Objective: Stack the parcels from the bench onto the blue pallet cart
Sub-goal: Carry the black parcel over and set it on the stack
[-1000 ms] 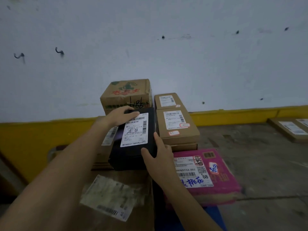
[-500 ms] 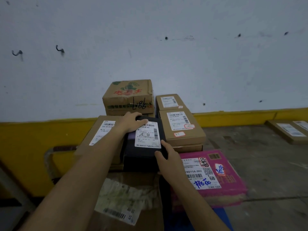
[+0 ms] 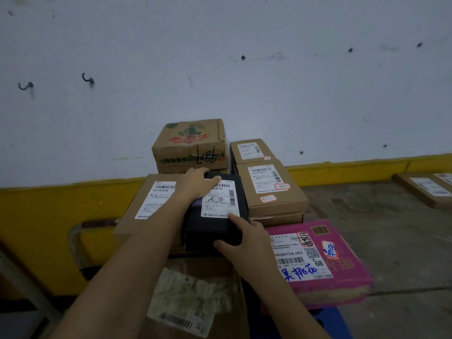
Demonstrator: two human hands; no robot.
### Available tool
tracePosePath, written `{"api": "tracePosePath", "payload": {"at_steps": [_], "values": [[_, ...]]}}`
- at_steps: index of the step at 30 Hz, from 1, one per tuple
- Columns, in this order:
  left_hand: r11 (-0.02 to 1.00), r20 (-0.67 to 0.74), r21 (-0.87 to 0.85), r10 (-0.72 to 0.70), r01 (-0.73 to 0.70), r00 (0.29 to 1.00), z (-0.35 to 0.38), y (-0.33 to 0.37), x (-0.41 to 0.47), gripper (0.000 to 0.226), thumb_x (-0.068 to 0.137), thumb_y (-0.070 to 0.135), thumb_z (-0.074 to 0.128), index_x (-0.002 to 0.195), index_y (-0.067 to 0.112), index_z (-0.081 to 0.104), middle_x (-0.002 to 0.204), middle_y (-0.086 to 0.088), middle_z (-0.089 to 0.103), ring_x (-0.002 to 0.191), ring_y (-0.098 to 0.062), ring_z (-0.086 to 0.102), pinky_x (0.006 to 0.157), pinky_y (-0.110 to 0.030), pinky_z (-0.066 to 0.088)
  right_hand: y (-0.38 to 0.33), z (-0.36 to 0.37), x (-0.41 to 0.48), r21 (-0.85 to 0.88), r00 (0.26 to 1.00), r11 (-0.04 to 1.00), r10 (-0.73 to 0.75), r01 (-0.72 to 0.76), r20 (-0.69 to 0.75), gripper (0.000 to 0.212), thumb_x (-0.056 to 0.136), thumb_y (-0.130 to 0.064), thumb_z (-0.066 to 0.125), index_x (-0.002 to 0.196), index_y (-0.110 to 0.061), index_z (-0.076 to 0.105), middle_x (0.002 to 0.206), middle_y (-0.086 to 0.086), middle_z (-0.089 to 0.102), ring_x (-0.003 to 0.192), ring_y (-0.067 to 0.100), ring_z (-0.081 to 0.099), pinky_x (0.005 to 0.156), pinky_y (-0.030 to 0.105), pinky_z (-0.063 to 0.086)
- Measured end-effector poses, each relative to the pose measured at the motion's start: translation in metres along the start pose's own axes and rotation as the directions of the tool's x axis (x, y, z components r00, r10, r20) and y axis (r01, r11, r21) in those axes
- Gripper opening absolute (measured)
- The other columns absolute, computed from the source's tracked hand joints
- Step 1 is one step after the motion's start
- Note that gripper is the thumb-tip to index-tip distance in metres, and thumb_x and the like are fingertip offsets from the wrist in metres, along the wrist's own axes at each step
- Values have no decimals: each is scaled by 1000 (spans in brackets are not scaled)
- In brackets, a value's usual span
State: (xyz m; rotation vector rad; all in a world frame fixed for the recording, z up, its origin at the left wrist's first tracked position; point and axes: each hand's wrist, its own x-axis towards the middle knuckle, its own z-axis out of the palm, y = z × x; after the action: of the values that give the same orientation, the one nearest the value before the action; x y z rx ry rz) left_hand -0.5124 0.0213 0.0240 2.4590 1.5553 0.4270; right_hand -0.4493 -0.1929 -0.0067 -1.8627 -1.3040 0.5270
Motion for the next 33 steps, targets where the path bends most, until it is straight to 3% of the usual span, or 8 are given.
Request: {"api": "tracePosePath", "payload": {"at_steps": [5,13,19,24,29,33], "values": [[1000,7,4,-10,10,1000,-1,3,-3,63,89,58,42,140,21,40,144,-13,41,128,-31,43,100,-39,37,-2,3,-2,-89,999,996,-30,26,-45,61,87,-39,58,142,-38,30,146,3,29,131,21,27,101,29,32],[995,13,-92,-29,30,1000,-4,5,-4,63,92,53,39,140,12,40,144,-13,43,130,-29,41,102,-38,36,-15,-6,3,-244,981,962,-153,121,-118,53,91,-34,54,140,-36,35,140,1,36,125,19,28,85,24,31],[998,-13,-19,-52,52,999,1,11,-4,63,92,55,35,140,15,39,139,-19,44,124,-34,44,97,-39,38,-8,-9,4,-222,992,972,-97,76,-84,56,90,-34,56,141,-36,33,145,2,33,129,22,28,98,29,34],[998,-33,-24,-61,60,998,-7,3,-5,61,91,54,39,140,16,40,140,-19,42,128,-37,38,102,-41,35,-5,-8,2,-203,990,975,-110,91,-86,55,89,-33,56,139,-36,35,145,2,32,130,22,27,98,29,33],[986,-127,10,-162,164,979,-25,-37,-12,53,93,50,37,136,19,43,140,-20,41,129,-38,33,104,-43,31,-2,-9,2,-166,992,982,-101,87,-80,57,87,-35,58,139,-37,35,146,1,28,132,21,25,99,31,34],[939,-28,-9,-343,343,939,-30,-76,-16,56,90,58,36,137,28,41,141,-18,35,130,-38,33,107,-49,32,-1,-7,3,-174,992,981,-106,91,-76,60,86,-39,59,140,-38,32,147,1,26,133,21,24,100,33,35]]}}
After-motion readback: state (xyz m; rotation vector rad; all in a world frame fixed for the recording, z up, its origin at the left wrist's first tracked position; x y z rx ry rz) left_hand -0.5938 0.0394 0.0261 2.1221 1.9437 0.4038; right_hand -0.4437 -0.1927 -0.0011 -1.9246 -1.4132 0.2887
